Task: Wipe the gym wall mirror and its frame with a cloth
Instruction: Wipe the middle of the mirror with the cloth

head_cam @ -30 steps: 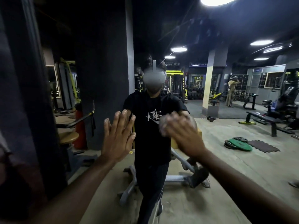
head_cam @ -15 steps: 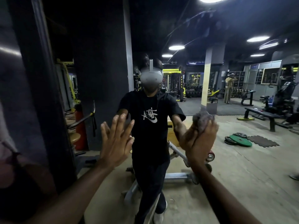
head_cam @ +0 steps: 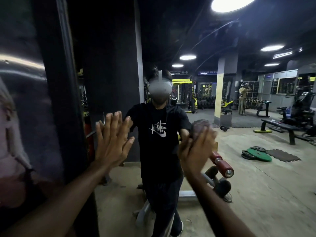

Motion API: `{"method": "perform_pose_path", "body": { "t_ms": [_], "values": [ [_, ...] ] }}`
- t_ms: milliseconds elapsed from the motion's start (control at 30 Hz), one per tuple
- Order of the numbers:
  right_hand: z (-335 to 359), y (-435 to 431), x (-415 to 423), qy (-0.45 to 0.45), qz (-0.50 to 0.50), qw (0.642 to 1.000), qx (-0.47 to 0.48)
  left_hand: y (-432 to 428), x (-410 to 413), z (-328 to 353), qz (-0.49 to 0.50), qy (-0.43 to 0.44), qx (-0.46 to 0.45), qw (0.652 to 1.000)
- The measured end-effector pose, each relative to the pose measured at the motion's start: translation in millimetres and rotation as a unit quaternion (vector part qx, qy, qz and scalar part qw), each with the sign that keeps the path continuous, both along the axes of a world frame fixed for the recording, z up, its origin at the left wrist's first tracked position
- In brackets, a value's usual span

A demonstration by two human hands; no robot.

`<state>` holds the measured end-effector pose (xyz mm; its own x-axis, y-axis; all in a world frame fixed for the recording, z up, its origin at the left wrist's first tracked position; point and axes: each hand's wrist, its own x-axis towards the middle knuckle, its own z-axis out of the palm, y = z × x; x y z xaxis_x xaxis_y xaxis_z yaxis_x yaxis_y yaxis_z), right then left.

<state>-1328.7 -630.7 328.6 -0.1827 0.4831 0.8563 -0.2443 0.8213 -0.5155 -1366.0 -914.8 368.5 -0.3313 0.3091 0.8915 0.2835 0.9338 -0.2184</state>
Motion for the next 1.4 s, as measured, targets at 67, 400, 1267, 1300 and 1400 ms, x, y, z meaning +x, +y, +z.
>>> {"method": "perform_pose_path", "body": {
  "t_ms": [67, 400, 1267, 1300, 1400],
  "values": [
    [-1.4, -46.4, -0.7, 0.006, 0.026, 0.992, 0.124, -5.2, -3.2, 10.4, -0.006, 0.008, -0.018, 1.0],
    [183.1, -23.3, -9.1, 0.076, -0.042, 0.995, -0.049, -46.0, -17.1, 61.8, 0.002, 0.051, -0.013, 0.999],
    [-64.5, -101.7, 1.5, -0.023, 0.016, 1.0, -0.014, -95.3, 10.2, -57.2, 0.02, -0.051, -0.103, 0.993],
    [-71.8, -121.3, -4.4, -0.03, 0.027, 0.999, 0.011, -98.6, 10.7, -55.6, 0.012, -0.055, -0.107, 0.993],
    [-77.0, -171.6, -15.0, -0.052, 0.076, 0.978, 0.186, -112.0, 11.0, -47.6, 0.022, -0.055, -0.108, 0.992]
  ]
}}
